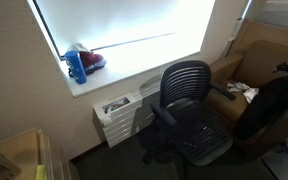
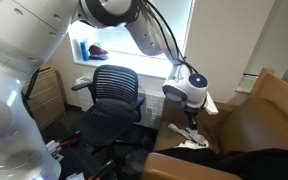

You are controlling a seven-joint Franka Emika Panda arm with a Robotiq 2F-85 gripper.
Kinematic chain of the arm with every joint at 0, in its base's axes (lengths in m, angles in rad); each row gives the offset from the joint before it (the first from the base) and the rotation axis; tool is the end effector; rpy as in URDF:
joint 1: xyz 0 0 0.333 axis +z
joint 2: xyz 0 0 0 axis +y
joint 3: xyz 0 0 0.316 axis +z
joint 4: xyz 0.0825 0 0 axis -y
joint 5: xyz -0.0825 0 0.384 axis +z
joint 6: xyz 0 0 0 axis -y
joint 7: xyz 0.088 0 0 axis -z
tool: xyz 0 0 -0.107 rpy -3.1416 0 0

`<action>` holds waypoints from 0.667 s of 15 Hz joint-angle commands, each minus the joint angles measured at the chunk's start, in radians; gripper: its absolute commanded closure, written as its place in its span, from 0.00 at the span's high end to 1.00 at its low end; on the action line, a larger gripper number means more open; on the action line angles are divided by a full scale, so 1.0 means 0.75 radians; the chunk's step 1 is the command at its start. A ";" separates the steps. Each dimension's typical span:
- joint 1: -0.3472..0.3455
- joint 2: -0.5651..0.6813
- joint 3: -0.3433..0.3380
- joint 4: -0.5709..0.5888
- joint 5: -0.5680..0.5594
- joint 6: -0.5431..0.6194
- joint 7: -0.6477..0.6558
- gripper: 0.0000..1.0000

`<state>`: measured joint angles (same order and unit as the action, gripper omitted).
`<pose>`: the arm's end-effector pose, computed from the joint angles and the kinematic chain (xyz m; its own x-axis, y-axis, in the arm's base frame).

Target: Pick the black garment on the chair, put it on the sofa then move the black chair

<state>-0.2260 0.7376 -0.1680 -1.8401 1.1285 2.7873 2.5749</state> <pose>0.5759 -0.2779 0.1411 -0.6414 0.7245 -0.2523 0.6339 0.6857 0.3577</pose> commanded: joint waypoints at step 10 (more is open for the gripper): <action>0.077 0.390 0.113 0.367 0.240 0.198 0.049 1.00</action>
<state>-0.1709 1.0285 -0.0789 -1.5671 1.3068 2.9392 2.6118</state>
